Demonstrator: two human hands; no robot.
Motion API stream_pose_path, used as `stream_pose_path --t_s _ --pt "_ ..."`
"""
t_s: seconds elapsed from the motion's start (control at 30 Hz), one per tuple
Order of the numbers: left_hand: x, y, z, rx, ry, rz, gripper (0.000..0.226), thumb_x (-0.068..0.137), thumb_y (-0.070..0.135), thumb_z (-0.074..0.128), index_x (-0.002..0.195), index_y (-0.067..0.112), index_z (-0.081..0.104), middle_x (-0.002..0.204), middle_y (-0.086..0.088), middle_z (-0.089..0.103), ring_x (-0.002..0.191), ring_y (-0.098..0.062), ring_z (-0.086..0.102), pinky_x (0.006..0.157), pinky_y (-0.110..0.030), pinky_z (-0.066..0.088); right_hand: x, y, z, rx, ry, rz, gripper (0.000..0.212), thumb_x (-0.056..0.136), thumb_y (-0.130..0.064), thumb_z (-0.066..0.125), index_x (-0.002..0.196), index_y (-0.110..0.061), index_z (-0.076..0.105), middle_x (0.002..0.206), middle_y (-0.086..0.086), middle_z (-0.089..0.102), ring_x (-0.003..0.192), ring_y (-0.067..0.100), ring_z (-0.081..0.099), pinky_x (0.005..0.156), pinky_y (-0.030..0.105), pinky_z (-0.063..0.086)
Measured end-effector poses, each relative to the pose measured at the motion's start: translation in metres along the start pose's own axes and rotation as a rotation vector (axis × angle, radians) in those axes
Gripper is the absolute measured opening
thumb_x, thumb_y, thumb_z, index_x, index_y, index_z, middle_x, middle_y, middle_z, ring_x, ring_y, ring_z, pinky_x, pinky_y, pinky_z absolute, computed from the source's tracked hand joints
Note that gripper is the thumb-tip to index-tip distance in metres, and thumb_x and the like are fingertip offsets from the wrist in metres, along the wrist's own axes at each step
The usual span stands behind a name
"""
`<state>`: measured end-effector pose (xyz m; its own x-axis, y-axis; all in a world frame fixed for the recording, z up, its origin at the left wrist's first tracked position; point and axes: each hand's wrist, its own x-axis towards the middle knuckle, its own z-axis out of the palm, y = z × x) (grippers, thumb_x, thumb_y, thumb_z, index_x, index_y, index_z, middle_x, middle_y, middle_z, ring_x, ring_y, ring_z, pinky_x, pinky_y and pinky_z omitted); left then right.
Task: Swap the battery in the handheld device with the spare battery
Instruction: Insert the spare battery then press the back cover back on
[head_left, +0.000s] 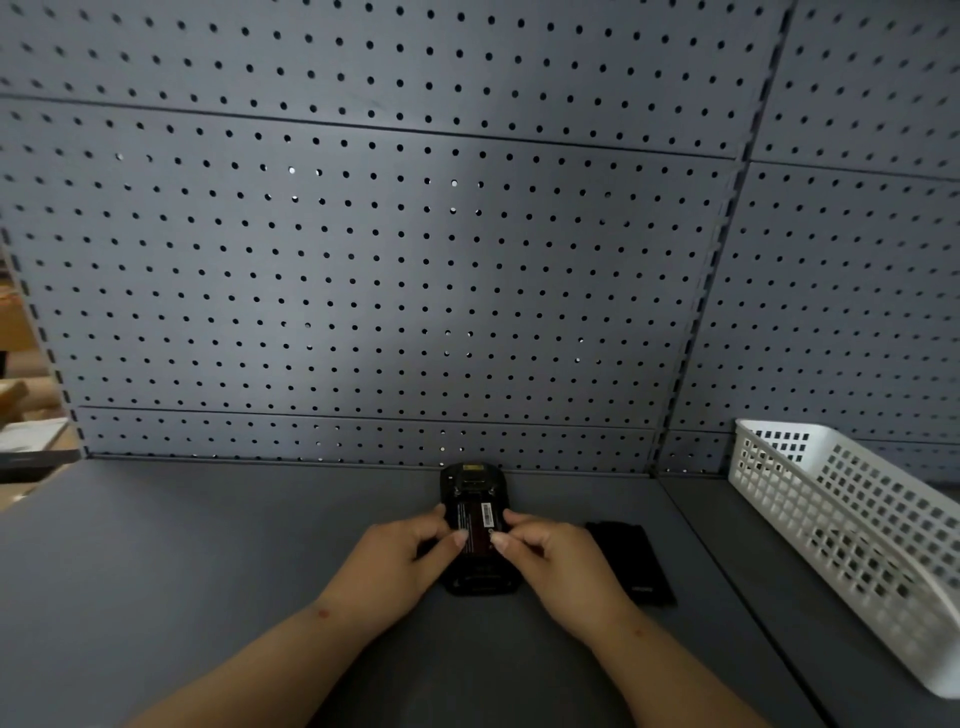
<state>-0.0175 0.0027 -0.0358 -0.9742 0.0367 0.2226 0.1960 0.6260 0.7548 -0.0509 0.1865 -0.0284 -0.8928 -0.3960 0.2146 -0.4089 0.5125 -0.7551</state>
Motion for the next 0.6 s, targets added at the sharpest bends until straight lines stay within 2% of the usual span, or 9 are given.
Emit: stream_pose_path --t_s 0.13,0.23,0.3,0.33,0.43,0.5,0.6 --pt "0.002 0.000 -0.003 -0.024 -0.007 0.024 0.025 0.088 0.031 0.054 0.082 0.011 0.069 0.120 0.014 0.053 0.111 0.022 0.033 0.077 0.009 0.029 -0.001 -0.006 -0.006 -0.087 -0.044 -0.035 0.026 0.091 -0.030 0.052 0.104 -0.017 0.070 0.134 0.003 0.056 0.124 -0.001 0.042 0.090 0.005 0.030" --pt "0.001 0.003 -0.007 -0.048 -0.052 0.010 0.018 0.086 0.032 0.057 0.077 0.023 0.070 0.111 0.024 0.050 0.104 0.028 0.037 0.077 0.010 0.028 0.001 -0.012 -0.026 -0.176 -0.118 -0.066 0.033 0.089 -0.033 0.053 0.120 -0.024 0.060 0.136 -0.002 0.054 0.119 -0.002 0.044 0.092 0.010 0.031" --pt "0.000 0.005 -0.011 -0.047 -0.087 0.005 0.008 0.083 0.034 0.061 0.080 0.034 0.069 0.108 0.030 0.049 0.099 0.032 0.036 0.083 0.007 0.028 0.005 -0.007 -0.051 -0.261 -0.114 0.004 0.045 0.086 -0.038 0.057 0.129 -0.025 0.051 0.139 -0.003 0.051 0.124 0.005 0.045 0.097 0.015 0.032" --pt "0.001 0.005 -0.013 -0.026 -0.102 0.000 0.007 0.081 0.036 0.062 0.086 0.036 0.068 0.109 0.031 0.049 0.104 0.028 0.038 0.089 0.002 0.030 0.007 -0.001 -0.065 -0.314 -0.127 0.067 0.053 0.083 -0.041 0.060 0.132 -0.025 0.046 0.143 -0.002 0.046 0.129 0.009 0.042 0.103 0.020 0.031" --pt "0.003 0.003 -0.019 0.066 -0.117 -0.008 0.032 0.077 0.044 0.063 0.108 0.035 0.058 0.117 0.020 0.058 0.109 0.006 0.051 0.100 -0.020 0.042 0.007 0.018 -0.097 -0.476 -0.304 0.298 0.083 0.073 -0.052 0.066 0.142 -0.026 0.028 0.154 0.000 0.025 0.141 0.016 0.024 0.115 0.031 0.021" --pt "0.003 0.001 -0.019 0.116 -0.150 -0.004 0.055 0.071 0.056 0.063 0.120 0.038 0.047 0.125 0.013 0.055 0.113 0.001 0.050 0.098 -0.021 0.040 0.006 0.026 -0.106 -0.586 -0.421 0.384 0.092 0.070 -0.056 0.067 0.145 -0.027 0.020 0.158 0.002 0.011 0.144 0.019 0.013 0.117 0.035 0.015" --pt "0.002 -0.003 -0.016 0.168 -0.220 -0.042 0.113 0.041 0.085 0.053 0.139 0.037 0.021 0.141 0.010 0.039 0.126 -0.004 0.037 0.103 -0.022 0.032 0.008 0.030 -0.110 -0.610 -0.456 0.419 0.094 0.067 -0.058 0.068 0.144 -0.030 0.021 0.157 0.005 0.009 0.144 0.022 0.014 0.117 0.037 0.017"
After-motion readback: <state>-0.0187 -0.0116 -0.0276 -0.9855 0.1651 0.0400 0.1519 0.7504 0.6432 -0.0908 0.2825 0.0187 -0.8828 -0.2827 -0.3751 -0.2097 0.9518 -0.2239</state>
